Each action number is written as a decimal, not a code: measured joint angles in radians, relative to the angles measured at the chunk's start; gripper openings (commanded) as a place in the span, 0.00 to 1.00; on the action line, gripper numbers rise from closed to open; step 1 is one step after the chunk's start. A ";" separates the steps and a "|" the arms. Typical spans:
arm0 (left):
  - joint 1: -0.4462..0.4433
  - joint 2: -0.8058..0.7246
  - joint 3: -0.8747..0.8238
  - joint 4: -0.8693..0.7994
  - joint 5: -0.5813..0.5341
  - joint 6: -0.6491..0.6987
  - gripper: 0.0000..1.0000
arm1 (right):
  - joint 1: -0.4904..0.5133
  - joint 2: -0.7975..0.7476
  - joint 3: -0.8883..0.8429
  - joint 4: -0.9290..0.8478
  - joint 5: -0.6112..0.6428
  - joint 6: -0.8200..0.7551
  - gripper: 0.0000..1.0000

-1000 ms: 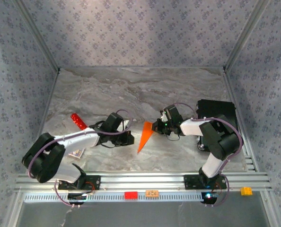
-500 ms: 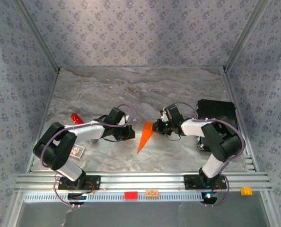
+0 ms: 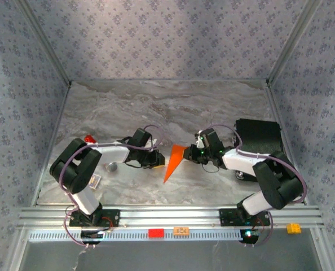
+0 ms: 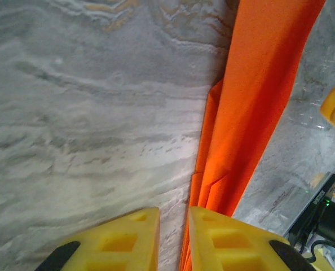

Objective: Fold a paper plane with a square sheet of paper (pick it up from the middle)
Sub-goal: Fold the wing for the fifth time at the center of the table.

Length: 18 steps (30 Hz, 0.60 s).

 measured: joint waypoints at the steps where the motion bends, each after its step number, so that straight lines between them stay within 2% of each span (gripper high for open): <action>1: 0.000 0.005 0.004 0.003 0.006 0.001 0.20 | 0.003 0.000 -0.004 0.000 0.000 0.003 0.18; 18: -0.003 0.068 0.039 0.029 0.085 0.030 0.22 | 0.058 -0.004 -0.063 0.002 0.003 0.044 0.19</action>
